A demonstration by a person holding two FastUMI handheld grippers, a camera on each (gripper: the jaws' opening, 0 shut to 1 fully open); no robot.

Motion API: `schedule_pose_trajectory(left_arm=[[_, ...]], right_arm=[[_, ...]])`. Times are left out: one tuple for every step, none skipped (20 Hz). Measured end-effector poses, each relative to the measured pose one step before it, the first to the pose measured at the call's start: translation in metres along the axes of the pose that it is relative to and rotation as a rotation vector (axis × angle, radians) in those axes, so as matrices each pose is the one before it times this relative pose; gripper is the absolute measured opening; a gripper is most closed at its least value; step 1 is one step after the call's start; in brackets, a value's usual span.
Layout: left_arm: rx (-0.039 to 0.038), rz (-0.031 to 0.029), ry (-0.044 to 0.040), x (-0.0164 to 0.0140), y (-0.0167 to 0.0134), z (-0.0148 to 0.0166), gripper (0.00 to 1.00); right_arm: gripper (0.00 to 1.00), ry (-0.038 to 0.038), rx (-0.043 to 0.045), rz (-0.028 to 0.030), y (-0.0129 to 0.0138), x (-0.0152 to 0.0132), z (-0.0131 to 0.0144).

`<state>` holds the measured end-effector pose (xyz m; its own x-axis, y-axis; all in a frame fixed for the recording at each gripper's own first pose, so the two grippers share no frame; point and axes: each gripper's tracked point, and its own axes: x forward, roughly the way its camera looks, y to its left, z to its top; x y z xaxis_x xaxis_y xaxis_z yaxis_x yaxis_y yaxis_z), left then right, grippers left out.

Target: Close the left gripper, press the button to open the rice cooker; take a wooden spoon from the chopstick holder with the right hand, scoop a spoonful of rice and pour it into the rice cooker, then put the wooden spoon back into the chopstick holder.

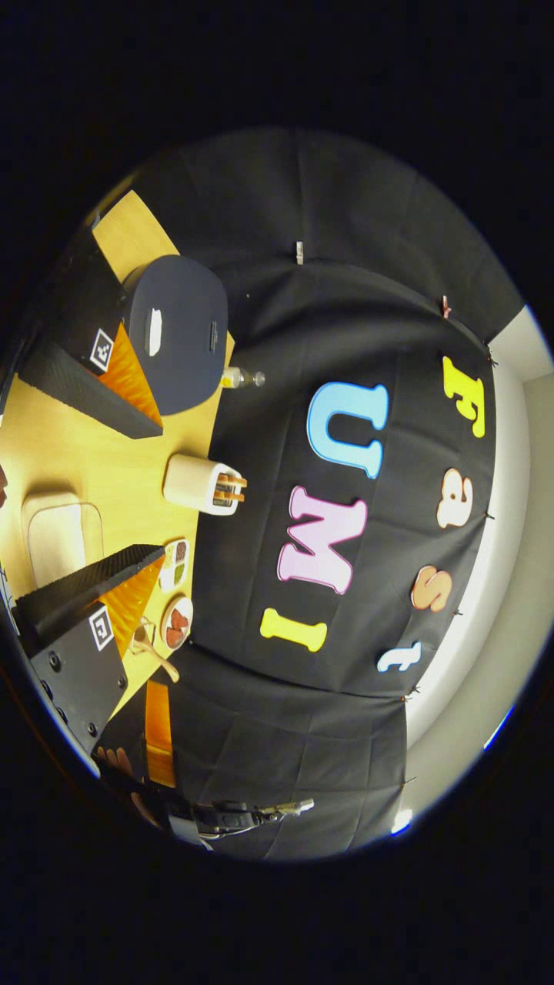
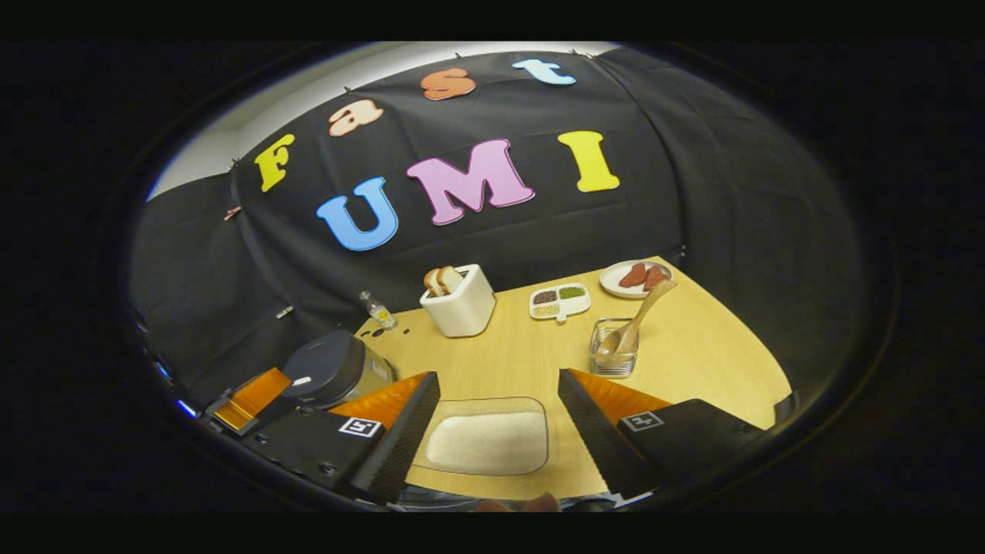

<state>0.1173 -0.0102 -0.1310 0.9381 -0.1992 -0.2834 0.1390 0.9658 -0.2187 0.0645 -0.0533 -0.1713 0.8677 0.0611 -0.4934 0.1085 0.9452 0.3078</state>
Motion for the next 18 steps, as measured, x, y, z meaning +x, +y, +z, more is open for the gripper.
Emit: schedule_pose_trajectory(left_arm=[[-0.00232, -0.01318, -0.00719, -0.0028, -0.00812, 0.00287, 0.94], [-0.00206, -0.00648, -0.00512, -0.00237, -0.00671, 0.00236, 0.95], [-0.00286, -0.0029, -0.00482, -0.00127, -0.0046, 0.0012, 0.94], [-0.00235, -0.00314, -0.00405, -0.00197, -0.0054, 0.00124, 0.94], [-0.00268, -0.00564, -0.00324, -0.00082, -0.00514, 0.00131, 0.95], [0.00073, -0.0074, -0.00397, -0.00191, -0.00652, 0.00106, 0.94], [0.01224, 0.00031, -0.00565, -0.00175, -0.0046, 0.00212, 0.95], [0.02733, 0.00618, -0.00586, -0.00097, -0.00254, 0.00122, 0.94], [0.03171, 0.00934, -0.01249, -0.00076, -0.00121, 0.00311, 0.94], [0.02653, 0.0038, -0.01598, -0.00186, -0.00245, 0.00467, 0.95], [0.024, 0.0031, -0.01728, -0.00104, -0.00281, 0.00542, 0.94], [0.02546, -0.00038, -0.01494, 0.00105, -0.00256, 0.0039, 0.94], [0.02614, -0.00462, -0.01238, -0.00005, -0.00409, 0.00424, 0.95], [0.01939, -0.00741, -0.00948, 0.00109, -0.00358, 0.00228, 0.95], [0.01095, -0.00352, -0.00568, 0.00068, -0.00086, 0.00073, 0.94], [0.00095, -0.00177, -0.00154, -0.00034, 0.00018, 0.00046, 0.95], [-0.00768, 0.00129, -0.00299, 0.00086, 0.00072, 0.00011, 0.92], [-0.00792, 0.00267, -0.0008, 0.00012, 0.00115, 0.0004, 0.92]], right_arm=[[0.96, -0.02312, -0.02189, -0.00814, -0.00354, -0.00051, 0.00857], [0.96, -0.02798, -0.02531, -0.01101, -0.00365, -0.00136, 0.00879], [0.96, -0.02994, -0.02929, -0.01206, -0.00165, -0.00302, 0.00935], [0.96, -0.0398, -0.04118, -0.00772, -0.0011, -0.00234, 0.01146], [0.97, -0.04349, -0.05558, -0.01165, -0.0015, -0.00224, 0.01032], [0.96, -0.04021, -0.06171, -0.01292, -0.00213, -0.00212, 0.00994], [0.96, -0.04212, -0.06152, -0.00951, -0.00032, -0.00311, 0.00922], [0.97, -0.03844, -0.05736, -0.00678, 0.00145, -0.00374, 0.00931], [0.97, -0.03375, -0.04623, -0.00357, 0.00199, -0.00404, 0.00744], [0.98, -0.02397, -0.03103, 0.00433, 0.00429, -0.00242, 0.00499], [0.99, -0.01757, -0.02028, 0.00134, 0.00296, -0.0015, 0.00142], [0.99, -0.01263, -0.01395, -0.00347, 0.00095, -0.00166, 0.00198], [0.98, -0.00999, -0.00741, -0.00851, 0.00011, -0.00044, 0.0026], [0.98, -0.00638, 0.00418, -0.00212, 0.00008, -0.00092, 0.00267], [0.96, -0.00703, 0.009, 0.00415, 0.00321, -0.00157, 0.00348], [0.98, -0.00538, 0.00419, 0.00663, 0.00242, -0.00022, 0.00265], [0.98, -0.00117, 0.00022, 0.00158, -0.00073, 0.0001, 0.00007], [0.96, 0.00137, 0.00045, -0.00239, -0.0013, 0.00009, -0.00041]])
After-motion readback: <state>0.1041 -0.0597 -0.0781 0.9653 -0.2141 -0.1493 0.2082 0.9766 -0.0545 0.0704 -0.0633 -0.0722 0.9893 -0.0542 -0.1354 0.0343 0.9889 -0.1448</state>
